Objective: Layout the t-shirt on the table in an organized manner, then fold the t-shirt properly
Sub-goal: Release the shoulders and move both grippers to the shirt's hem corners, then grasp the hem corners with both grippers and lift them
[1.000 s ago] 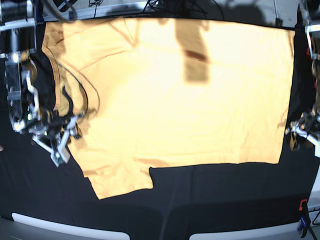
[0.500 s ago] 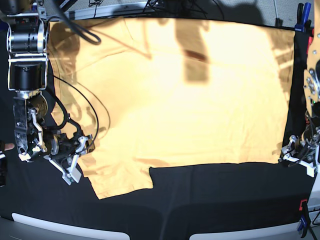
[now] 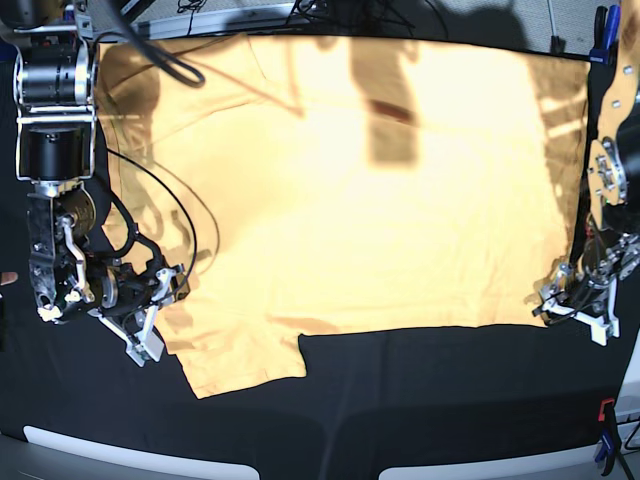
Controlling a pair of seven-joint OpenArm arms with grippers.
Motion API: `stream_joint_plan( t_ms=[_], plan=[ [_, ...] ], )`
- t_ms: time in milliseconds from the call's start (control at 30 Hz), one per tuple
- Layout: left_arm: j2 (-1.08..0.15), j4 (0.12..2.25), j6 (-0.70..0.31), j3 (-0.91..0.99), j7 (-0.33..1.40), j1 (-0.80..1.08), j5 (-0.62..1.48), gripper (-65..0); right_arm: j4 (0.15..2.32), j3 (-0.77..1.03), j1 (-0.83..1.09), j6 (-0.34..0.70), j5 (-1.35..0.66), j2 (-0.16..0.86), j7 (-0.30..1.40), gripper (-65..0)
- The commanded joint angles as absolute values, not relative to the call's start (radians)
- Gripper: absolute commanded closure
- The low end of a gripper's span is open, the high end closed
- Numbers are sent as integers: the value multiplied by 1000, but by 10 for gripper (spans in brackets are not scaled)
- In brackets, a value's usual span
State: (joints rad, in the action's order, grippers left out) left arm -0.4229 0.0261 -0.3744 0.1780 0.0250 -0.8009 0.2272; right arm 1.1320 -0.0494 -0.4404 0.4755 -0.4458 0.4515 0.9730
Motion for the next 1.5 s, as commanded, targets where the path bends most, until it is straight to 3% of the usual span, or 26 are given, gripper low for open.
stream_joint_plan(
  t_ms=[0,300,467,633,867,933,1033,1300,1467],
  plan=[
    [-427,39,-381,181,23,-825,227,-305,1148,-41,-471,483,-456,466,969,-235],
    [-410,39,-390,181,63,-761,239,-305,1148,-41,-471,483,-453,466,934,-235],
    [-408,39,-511,181,63,-748,247,-305,1148,-41,-480,483,-453,466,924,-235],
    [-407,47,-555,181,62,-748,247,-301,1148,-41,-500,483,-453,465,923,-235],
    [-408,48,-569,181,49,-748,247,-237,1148,-41,-527,483,-453,465,919,-235],
    [-408,48,-569,181,31,-748,247,-167,1148,-41,-527,483,-453,465,892,-235],
    [-408,48,-569,181,-4,-748,247,-10,1148,-41,-527,483,-452,465,829,-235],
    [-413,64,-569,181,-38,-754,243,0,1110,-41,-540,460,-346,450,737,-236],
    [-413,109,-569,181,9,-754,243,0,907,-41,-641,461,-339,424,652,-267]
  ],
)
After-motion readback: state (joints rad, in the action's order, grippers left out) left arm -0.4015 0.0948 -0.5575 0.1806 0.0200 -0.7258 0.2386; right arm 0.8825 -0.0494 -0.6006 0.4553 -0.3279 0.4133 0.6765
